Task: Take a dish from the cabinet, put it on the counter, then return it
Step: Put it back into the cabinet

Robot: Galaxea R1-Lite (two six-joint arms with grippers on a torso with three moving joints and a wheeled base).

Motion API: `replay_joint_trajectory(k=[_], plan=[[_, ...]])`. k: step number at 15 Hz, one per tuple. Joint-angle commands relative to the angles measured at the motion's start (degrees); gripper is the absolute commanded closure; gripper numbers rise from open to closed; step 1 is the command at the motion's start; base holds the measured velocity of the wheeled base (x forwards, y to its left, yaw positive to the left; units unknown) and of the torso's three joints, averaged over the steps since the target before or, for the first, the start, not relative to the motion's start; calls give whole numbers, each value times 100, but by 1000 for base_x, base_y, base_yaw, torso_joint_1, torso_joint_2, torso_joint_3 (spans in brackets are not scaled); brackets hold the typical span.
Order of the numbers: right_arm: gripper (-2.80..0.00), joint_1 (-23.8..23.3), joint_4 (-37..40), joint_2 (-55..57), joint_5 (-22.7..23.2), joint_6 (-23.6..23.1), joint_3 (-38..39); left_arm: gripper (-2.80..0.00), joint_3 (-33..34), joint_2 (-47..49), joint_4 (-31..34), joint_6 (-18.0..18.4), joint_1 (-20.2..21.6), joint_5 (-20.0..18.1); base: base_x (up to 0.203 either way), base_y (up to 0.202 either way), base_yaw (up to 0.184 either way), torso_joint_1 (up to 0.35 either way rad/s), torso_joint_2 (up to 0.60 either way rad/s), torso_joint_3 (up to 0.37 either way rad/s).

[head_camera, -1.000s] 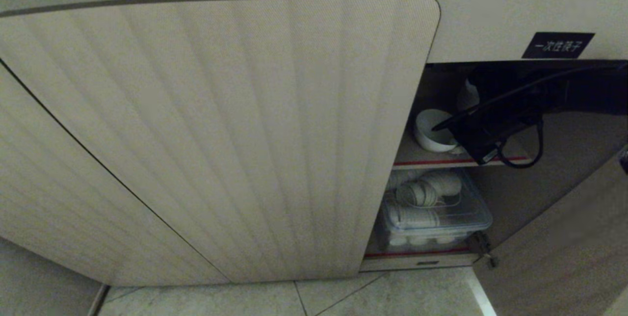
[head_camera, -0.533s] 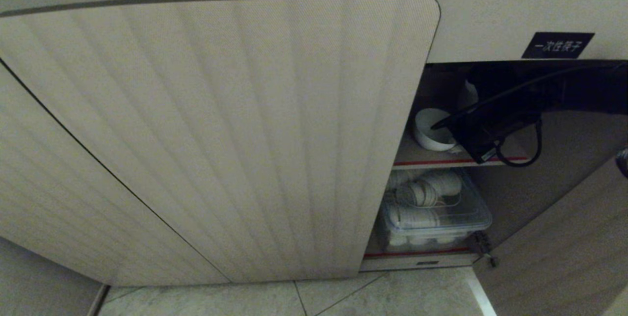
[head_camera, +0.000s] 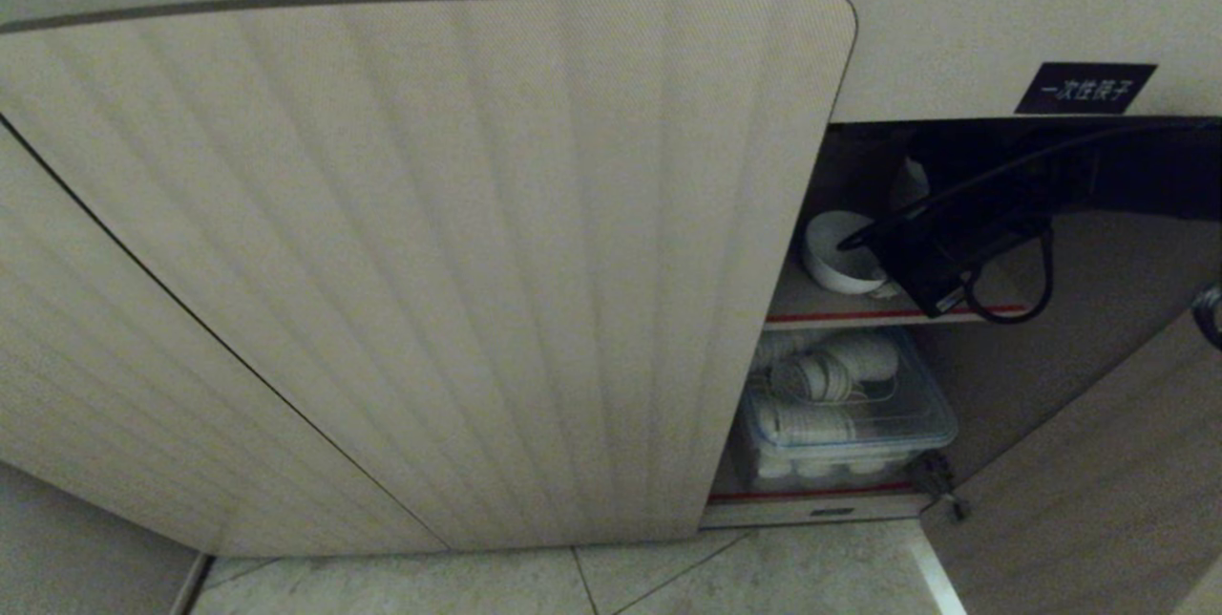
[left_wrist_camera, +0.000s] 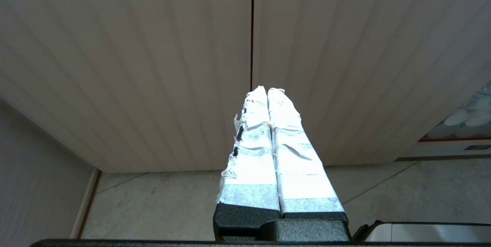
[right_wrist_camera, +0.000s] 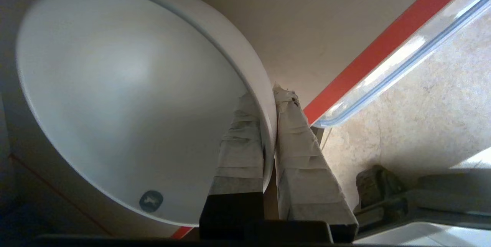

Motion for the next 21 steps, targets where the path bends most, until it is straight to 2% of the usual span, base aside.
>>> replay_joint_trajectory(k=[1, 21], plan=[[0, 2, 88, -8, 47, 33, -86, 0, 1, 0, -2, -2, 3, -5, 0, 0, 0, 0, 0, 0], [0, -16, 172, 196, 76, -96, -337, 0, 1, 0, -2, -2, -1, -5, 0, 0, 0, 0, 0, 0]])
